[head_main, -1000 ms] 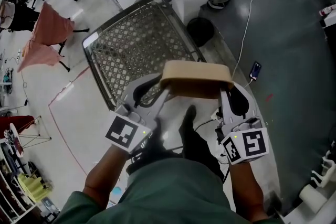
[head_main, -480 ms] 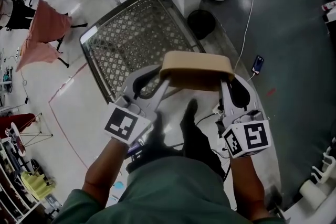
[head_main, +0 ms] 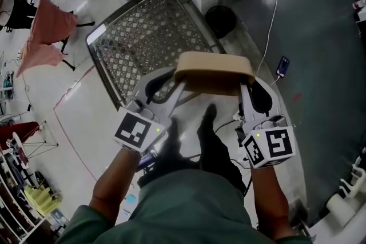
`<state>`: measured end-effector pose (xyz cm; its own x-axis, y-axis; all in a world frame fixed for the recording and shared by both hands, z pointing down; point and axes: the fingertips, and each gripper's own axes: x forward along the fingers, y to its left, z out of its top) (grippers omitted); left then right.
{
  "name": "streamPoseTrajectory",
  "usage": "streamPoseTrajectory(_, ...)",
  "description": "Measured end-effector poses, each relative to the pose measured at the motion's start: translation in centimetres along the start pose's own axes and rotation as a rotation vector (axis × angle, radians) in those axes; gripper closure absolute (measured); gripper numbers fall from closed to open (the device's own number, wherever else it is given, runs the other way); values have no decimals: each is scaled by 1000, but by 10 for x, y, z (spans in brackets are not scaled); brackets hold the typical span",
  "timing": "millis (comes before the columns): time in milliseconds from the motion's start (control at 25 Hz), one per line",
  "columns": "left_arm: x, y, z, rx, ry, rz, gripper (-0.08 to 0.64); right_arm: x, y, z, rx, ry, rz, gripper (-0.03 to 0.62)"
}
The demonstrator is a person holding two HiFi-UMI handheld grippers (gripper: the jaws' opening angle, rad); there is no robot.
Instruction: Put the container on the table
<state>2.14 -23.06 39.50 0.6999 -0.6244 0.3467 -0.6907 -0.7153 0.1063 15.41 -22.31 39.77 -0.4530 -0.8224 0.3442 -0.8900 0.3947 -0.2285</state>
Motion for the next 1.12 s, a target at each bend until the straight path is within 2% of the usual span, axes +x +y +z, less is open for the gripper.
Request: streamPoseTrajectory(1120, 9, -2, -31, -15, 59, -8, 479, 8, -8, -35, 52, 63, -8, 537)
